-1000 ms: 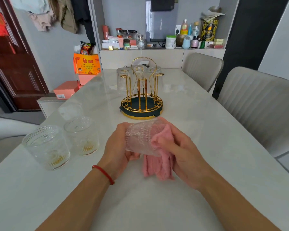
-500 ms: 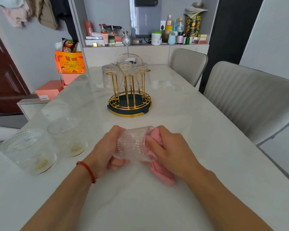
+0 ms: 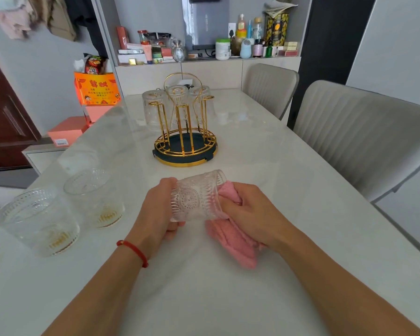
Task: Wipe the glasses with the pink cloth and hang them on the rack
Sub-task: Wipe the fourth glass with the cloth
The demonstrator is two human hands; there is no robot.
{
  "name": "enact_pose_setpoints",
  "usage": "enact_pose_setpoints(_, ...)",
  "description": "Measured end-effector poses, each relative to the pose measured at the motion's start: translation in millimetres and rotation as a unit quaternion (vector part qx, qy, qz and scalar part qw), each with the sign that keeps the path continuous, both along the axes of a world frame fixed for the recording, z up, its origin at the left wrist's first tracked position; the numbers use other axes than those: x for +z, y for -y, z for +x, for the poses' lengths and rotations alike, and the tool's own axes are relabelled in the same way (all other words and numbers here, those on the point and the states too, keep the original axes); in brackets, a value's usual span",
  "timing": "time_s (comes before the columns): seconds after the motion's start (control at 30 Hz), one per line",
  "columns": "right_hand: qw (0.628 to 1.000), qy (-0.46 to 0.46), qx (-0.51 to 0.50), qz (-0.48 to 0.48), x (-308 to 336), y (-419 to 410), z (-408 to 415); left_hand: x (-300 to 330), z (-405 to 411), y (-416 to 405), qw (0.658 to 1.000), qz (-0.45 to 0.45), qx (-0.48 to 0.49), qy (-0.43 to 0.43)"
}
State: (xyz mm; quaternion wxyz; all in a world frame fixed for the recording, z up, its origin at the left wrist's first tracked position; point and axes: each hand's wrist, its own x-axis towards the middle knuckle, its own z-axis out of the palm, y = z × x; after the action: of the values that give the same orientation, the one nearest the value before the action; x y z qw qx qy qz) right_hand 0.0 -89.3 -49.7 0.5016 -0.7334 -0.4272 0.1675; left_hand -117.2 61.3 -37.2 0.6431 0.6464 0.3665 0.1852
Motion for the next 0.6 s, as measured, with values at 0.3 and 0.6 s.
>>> enact_pose_setpoints(0.3, 0.983, 0.141, -0.115, 0.031, 2.8, -4.2, -4.2, 0.4, -11.0, -9.5, 0.99, -0.072, -0.12, 0.004)
enact_pose_setpoints(0.6, 0.982, 0.18, -0.061, 0.01, -0.4, 2.3, 2.5, -0.6, -12.0, -6.9, 0.992, -0.089, -0.088, -0.006)
